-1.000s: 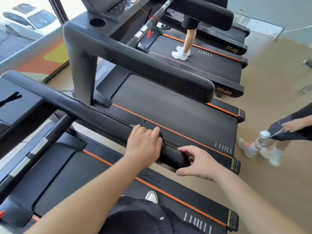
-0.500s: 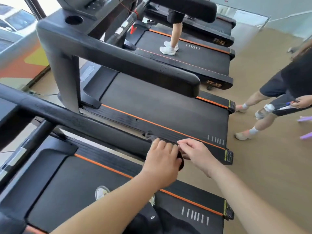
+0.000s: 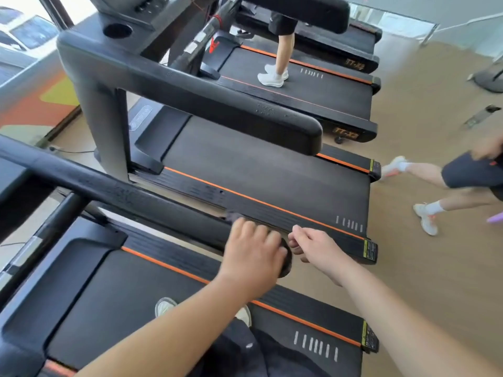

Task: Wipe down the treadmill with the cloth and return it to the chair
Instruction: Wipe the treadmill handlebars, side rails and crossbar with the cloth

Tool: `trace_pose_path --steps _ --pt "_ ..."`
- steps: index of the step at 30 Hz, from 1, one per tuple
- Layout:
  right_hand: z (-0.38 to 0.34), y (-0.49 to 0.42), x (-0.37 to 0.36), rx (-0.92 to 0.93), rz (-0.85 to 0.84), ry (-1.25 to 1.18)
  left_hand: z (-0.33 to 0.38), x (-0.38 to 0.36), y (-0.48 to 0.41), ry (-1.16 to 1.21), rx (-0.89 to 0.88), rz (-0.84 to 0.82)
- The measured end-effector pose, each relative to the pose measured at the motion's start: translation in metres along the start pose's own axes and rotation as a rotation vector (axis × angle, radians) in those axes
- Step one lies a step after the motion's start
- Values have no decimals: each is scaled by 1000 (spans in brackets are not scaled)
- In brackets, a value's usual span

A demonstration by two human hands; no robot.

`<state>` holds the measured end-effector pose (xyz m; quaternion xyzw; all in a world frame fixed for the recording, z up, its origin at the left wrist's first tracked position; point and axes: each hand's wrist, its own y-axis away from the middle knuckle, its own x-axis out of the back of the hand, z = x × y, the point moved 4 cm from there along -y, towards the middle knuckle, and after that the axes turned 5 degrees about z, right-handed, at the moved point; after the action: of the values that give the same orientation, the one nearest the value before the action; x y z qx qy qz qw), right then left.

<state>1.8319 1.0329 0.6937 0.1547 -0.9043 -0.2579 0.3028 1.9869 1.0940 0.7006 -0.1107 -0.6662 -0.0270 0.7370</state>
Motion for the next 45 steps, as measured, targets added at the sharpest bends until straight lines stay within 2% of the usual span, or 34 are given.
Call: trace_pose_path --steps 3,5,6,9,11,12,13,16,17,19,21,23,25,26,27,29,32,35,37,39,40,45 --pt "-6 -5 -4 3 -5 15 2 -1 8 102 -228 37" --pt "-8 -6 -7 3 -12 5 -38 5 11 68 -248 66" --pt "-9 -6 -8 0 -21 -12 -67 6 12 27 -171 67" --pt "-13 -5 -14 31 -33 -3 -155 18 22 -103 210 58" --pt "-14 -4 -18 55 -20 4 -152 26 19 -176 363 43" --pt "-14 -5 -20 72 -6 6 -128 27 13 -186 371 36" --pt "-14 -5 -21 85 15 6 -94 23 9 -142 322 22" --pt "-21 -7 -19 110 104 -9 7 6 15 156 -10 52" --pt "-24 -7 -17 116 123 -8 15 3 19 185 -105 58" --pt "-29 -7 -13 133 131 -5 -15 6 20 165 -212 75" --pt "-32 -5 -10 136 122 -2 -68 8 15 102 -98 28" --pt "-36 0 -10 150 108 -8 -119 15 13 -17 135 -1" --pt "-40 4 -13 187 115 -1 -117 19 14 -118 325 -9" --pt "-43 5 -15 213 127 19 -97 18 14 -113 365 6" --pt "-45 5 -17 234 141 40 -70 14 14 -39 336 23" --pt "-50 4 -20 273 182 43 -16 9 15 140 124 57" --pt "-59 5 -24 358 177 30 -16 11 18 259 -129 40" --pt "-60 9 -46 432 46 162 -70 19 26 329 -164 39" --pt "-58 11 -73 494 8 503 -112 27 38 326 -46 111" --pt "-66 11 -96 520 78 862 -152 39 53 287 115 204" --pt "-75 10 -106 509 107 936 -169 43 60 279 180 241" --pt "-131 -7 -163 606 147 979 -224 65 86 225 227 326"
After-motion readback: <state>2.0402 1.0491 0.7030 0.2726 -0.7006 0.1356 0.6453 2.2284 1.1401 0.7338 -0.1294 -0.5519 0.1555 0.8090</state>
